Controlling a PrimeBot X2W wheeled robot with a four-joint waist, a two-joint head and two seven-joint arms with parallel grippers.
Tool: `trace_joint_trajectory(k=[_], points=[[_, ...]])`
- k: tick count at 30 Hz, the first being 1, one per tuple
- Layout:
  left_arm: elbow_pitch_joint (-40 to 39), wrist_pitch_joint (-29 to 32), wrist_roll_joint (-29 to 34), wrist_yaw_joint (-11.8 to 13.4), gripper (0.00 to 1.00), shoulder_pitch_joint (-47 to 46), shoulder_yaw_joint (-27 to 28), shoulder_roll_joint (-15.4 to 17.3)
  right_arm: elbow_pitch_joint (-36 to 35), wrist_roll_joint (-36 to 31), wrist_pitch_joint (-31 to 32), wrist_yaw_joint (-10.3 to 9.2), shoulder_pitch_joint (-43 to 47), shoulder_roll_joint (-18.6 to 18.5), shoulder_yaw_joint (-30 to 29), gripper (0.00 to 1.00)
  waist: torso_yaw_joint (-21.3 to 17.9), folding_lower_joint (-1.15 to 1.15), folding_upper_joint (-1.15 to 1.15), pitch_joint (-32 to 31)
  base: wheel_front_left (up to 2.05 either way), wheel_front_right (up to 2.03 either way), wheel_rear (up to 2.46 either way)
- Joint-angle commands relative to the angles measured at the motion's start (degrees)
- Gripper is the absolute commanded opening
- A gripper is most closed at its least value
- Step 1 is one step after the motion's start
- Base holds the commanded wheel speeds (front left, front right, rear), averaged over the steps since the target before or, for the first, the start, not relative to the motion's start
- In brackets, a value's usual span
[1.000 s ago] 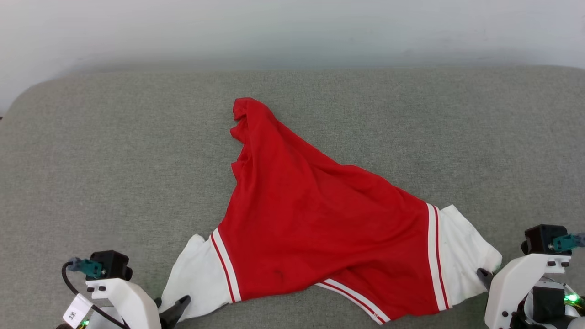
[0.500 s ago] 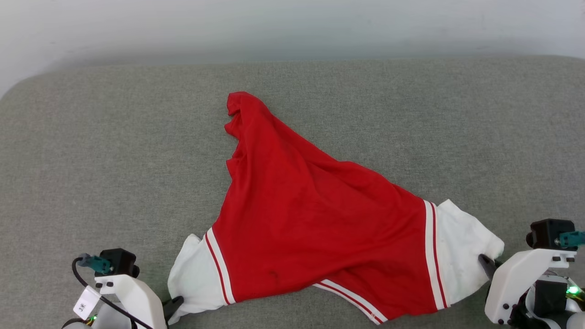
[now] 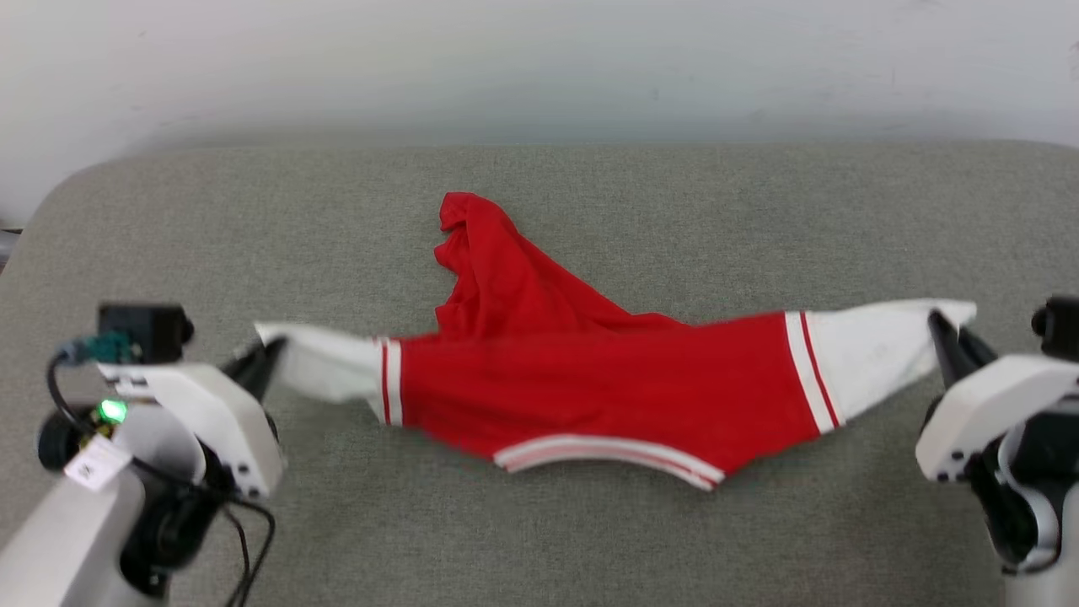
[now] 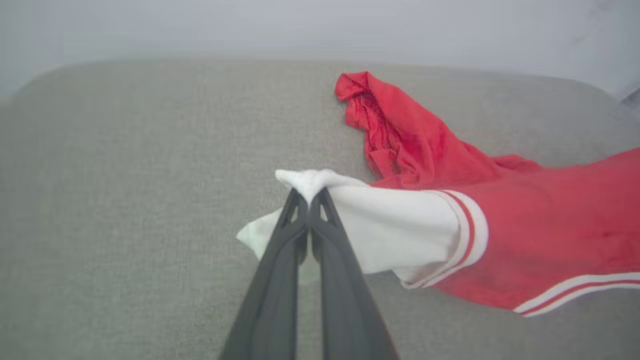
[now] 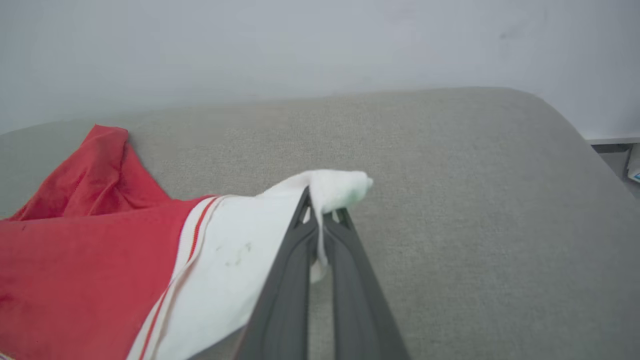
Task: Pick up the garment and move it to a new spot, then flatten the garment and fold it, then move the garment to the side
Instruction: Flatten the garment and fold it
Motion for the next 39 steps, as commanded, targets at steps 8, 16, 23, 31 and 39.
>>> trace_joint_trajectory(k=[8, 16, 23, 31, 39], points=[[2.7, -5.15, 5.36, -0.87, 0.0, -16.93, 0.84, -2.72, 1.32, -2.62, -4.26, -0.02, -13.69, -0.86, 2.51, 0.0, 0.16, 0.0, 0.0, 1.56, 0.0, 0.0, 0.0], [14.21, -8.57, 5.34, -5.62, 0.0, -35.17, 1.49, -6.91, 7.81, -2.71, -7.6, -0.02, -30.63, -2.49, 3.8, 0.0, -0.42, 0.0, 0.0, 6.58, 0.0, 0.0, 0.0], [24.37, -13.02, 7.95, -8.71, 0.0, -50.18, 1.92, -7.74, 15.04, -4.61, -10.81, -0.03, -46.93, -3.3, 5.3, 0.0, -1.69, 0.0, 0.0, 12.59, 0.0, 0.0, 0.0], [32.35, -18.45, 10.68, -10.61, 0.0, -63.99, 2.7, -6.53, 23.64, -7.47, -14.64, -0.03, -64.64, -3.36, 6.69, 0.0, -4.15, 0.0, 0.0, 19.03, 0.0, 0.0, 0.0], [37.12, -22.46, 11.28, -12.27, 0.0, -71.14, 2.88, -5.73, 30.51, -9.17, -18.26, -0.03, -75.25, -2.96, 8.18, 0.0, -5.67, 0.0, 0.0, 23.66, 0.0, 0.0, 0.0]])
